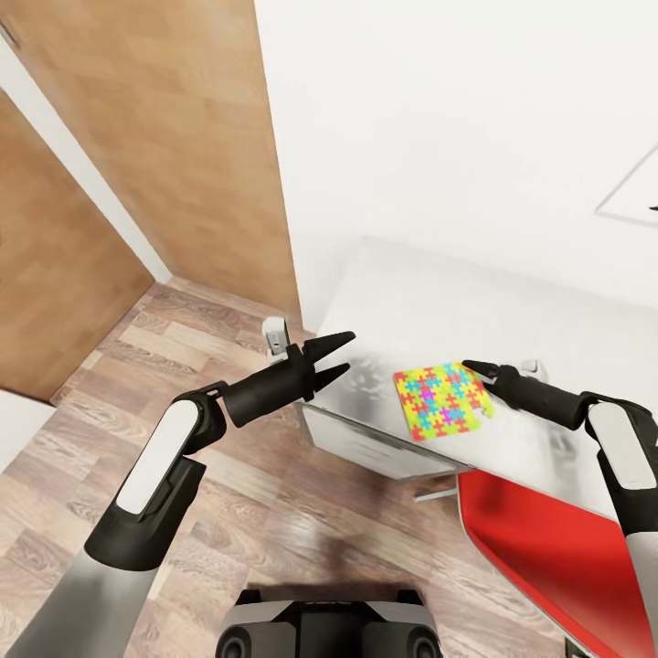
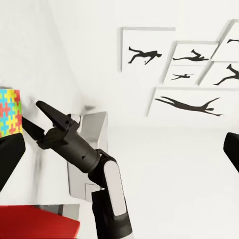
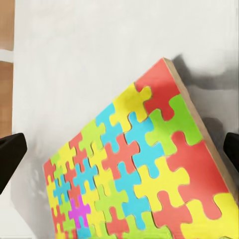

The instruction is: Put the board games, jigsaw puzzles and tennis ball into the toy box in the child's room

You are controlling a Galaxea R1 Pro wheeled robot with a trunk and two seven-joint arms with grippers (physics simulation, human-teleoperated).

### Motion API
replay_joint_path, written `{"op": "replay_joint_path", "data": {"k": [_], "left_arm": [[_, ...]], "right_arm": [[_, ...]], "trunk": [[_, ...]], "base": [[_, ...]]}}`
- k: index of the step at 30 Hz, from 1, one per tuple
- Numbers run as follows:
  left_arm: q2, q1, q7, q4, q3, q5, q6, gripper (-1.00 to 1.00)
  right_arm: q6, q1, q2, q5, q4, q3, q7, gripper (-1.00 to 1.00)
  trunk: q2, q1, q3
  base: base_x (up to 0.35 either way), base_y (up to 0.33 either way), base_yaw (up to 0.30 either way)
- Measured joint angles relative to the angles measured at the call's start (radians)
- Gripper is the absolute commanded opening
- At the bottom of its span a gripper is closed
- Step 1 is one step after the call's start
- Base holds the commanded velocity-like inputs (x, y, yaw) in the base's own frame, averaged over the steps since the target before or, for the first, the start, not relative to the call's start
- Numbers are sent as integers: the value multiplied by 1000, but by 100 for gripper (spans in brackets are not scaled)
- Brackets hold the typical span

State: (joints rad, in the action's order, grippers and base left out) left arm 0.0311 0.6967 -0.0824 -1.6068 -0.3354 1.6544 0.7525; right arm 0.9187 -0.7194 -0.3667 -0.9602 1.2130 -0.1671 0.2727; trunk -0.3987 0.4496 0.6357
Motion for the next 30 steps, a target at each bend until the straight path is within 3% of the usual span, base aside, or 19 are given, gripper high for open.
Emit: {"op": "replay_joint_path", "data": {"k": [8,16,30], "left_arm": [[1,-1,0,0,1,0,0,100],[1,-2,1,0,2,0,-1,100],[0,-4,4,0,2,0,-1,100]], "right_arm": [[-3,0,0,20,6,4,-1,100],[-2,0,2,19,-7,-24,0,100],[-2,0,2,19,-1,-15,-1,100]], "trunk": [[0,0,0],[0,-1,0],[0,0,0]], "base": [[-79,0,48],[-17,0,204],[-3,0,72]]}}
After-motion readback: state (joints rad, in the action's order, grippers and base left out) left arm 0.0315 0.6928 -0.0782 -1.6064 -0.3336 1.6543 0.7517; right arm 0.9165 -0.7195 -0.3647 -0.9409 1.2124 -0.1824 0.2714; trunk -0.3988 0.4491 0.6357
